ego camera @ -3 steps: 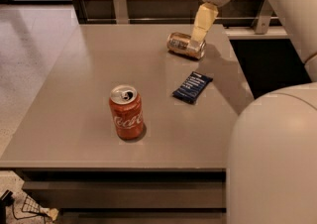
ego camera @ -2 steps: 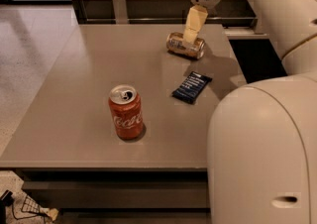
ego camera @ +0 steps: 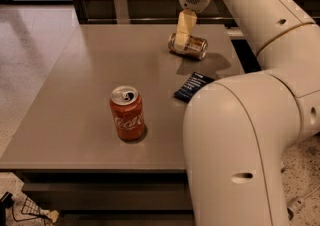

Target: Place orange can upright

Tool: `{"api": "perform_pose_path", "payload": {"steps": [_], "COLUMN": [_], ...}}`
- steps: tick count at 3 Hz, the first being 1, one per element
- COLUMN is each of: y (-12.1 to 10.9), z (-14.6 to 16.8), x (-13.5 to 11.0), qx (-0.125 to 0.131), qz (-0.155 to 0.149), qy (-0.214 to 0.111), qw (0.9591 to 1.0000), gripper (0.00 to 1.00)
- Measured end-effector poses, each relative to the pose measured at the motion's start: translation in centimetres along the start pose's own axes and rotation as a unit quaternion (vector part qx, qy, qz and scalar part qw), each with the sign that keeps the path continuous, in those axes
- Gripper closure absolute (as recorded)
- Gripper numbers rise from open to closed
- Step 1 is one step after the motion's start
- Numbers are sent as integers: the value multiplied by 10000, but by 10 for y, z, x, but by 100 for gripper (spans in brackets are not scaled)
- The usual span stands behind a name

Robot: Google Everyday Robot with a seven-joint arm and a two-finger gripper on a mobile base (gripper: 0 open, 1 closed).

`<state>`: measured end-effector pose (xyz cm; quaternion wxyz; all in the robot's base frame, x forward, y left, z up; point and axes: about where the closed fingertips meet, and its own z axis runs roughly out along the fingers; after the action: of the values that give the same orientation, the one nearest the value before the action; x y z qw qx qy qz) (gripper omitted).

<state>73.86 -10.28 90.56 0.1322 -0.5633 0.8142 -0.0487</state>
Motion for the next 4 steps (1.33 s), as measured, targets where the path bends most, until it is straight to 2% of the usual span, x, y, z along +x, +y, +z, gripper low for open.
{"api": "perform_pose_path", "payload": {"steps": [2, 3, 4], "y": [-10, -10, -8], "z": [26, 39, 53], "x": [11, 6, -3], "qx": [-102, -178, -275], "qz": [600, 682, 628], "qy": [81, 66, 96], "qw": [9981, 9975, 9976], "gripper": [0, 0, 0]}}
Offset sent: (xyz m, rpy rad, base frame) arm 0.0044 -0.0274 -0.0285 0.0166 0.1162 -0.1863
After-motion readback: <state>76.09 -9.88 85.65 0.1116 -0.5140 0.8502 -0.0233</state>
